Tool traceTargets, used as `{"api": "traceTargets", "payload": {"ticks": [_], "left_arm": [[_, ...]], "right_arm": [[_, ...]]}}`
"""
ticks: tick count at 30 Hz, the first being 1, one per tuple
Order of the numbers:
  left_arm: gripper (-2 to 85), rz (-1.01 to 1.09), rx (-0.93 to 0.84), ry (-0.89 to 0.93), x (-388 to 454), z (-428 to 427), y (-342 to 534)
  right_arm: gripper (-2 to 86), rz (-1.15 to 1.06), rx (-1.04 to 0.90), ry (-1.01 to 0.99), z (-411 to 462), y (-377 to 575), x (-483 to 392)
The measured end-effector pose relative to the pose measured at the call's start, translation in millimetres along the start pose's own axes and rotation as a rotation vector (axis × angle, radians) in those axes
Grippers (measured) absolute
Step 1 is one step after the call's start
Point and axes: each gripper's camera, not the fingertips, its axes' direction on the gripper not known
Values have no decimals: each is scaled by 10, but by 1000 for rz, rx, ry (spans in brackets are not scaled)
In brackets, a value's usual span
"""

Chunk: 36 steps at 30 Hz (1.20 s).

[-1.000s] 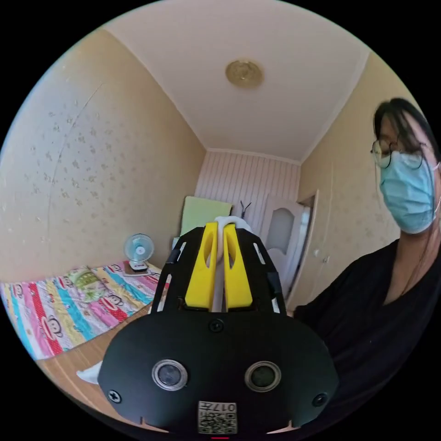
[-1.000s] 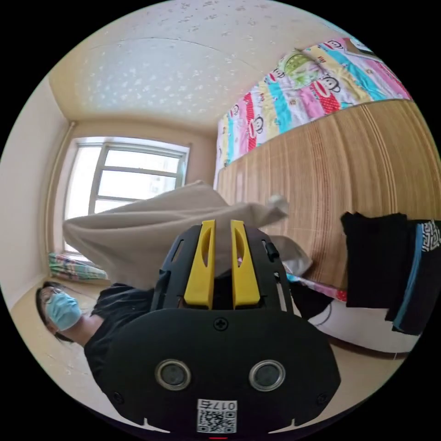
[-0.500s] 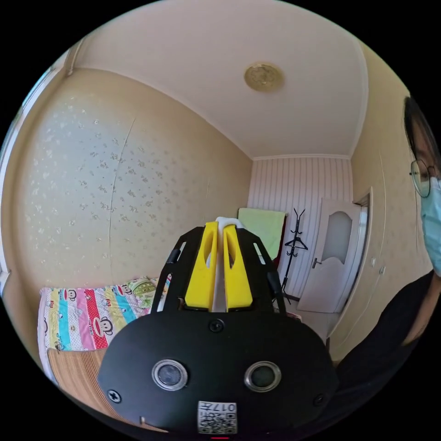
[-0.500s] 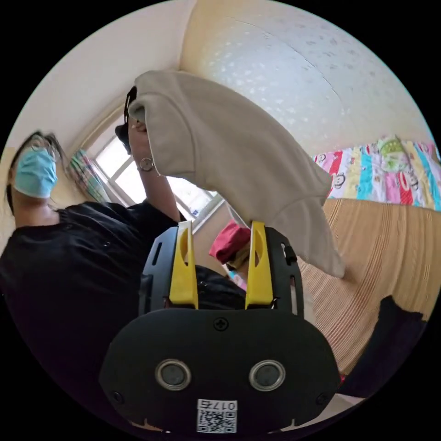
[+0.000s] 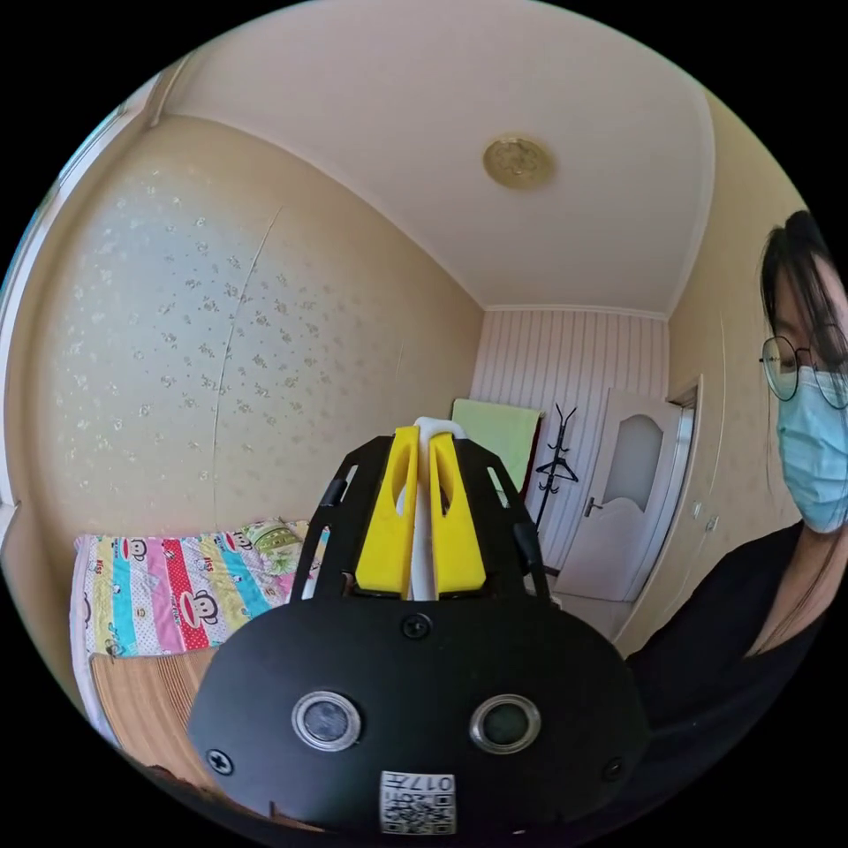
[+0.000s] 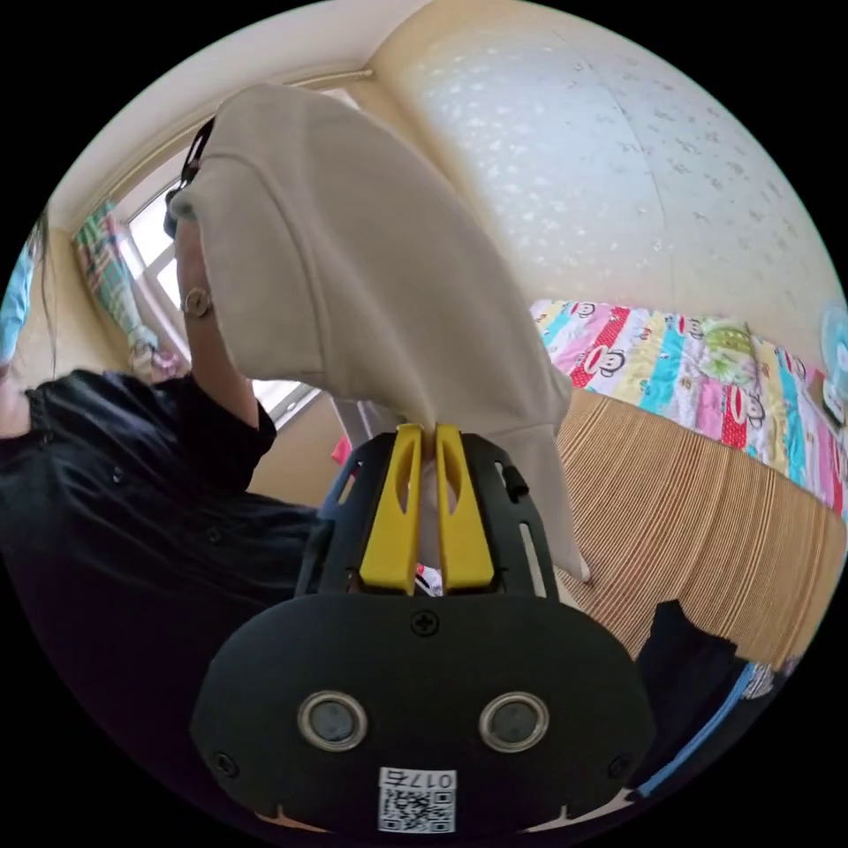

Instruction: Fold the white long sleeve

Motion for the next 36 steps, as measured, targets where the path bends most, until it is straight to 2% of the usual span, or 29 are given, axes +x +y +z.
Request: {"api": "traceTargets", "payload": {"ticks": [4,7,8,11,15,18,20,21,23,24,25,26,27,28,30,33,34,36], "left_arm": [[-7,35,-14,-62,-147,-299,-304],[-6,26,-26,-24,-378,-607,-451],[-6,22,-31,-12,-417,-674,-472],[-5,12,-54,44,-522,-992,-602],[-5,-86,-129,40,-860,-976,-1046],[-2,-142,-288,-96,-1354,-379,-1497],[3,-213,-437,-156,-1901,235,-1709],[9,-267,-531,-169,-2358,711,-1782],[28,-369,-630,-183,-3100,1426,-1760],[38,-454,-665,-212,-3567,1825,-1656],[43,-522,-701,-269,-3911,2091,-1512],[43,-551,-713,-311,-4031,2171,-1435],[47,-604,-713,-392,-4167,2250,-1279],[55,-644,-693,-434,-4196,2291,-1084],[65,-668,-727,-396,-4131,2405,-674],[66,-753,-967,-292,-3897,2588,319],[66,-794,-1054,-295,-3770,2553,697],[66,-887,-1118,-324,-3610,2392,1094]], "right_arm": [[36,177,298,62,-813,-192,577],[31,161,479,55,-1475,-416,776],[31,135,537,-3,-1692,-513,801],[30,20,657,-170,-2168,-782,825],[30,41,675,-104,-2549,-1360,1005],[31,78,558,121,-2583,-2150,1406],[34,123,373,308,-2335,-2970,2185],[35,140,323,337,-2242,-3171,2469],[39,232,155,438,-1729,-3809,3816],[41,259,103,450,-1559,-3915,4175],[44,328,-40,500,-1220,-4028,4794],[51,453,-193,567,-933,-4010,5307],[55,511,-238,597,-828,-3961,5499],[62,542,-284,605,-655,-3831,5745],[69,510,-335,548,-400,-3554,5984],[88,552,-486,462,-3,-2750,6386],[101,594,-544,437,105,-2339,6524],[119,652,-645,417,228,-1756,6677]]}}
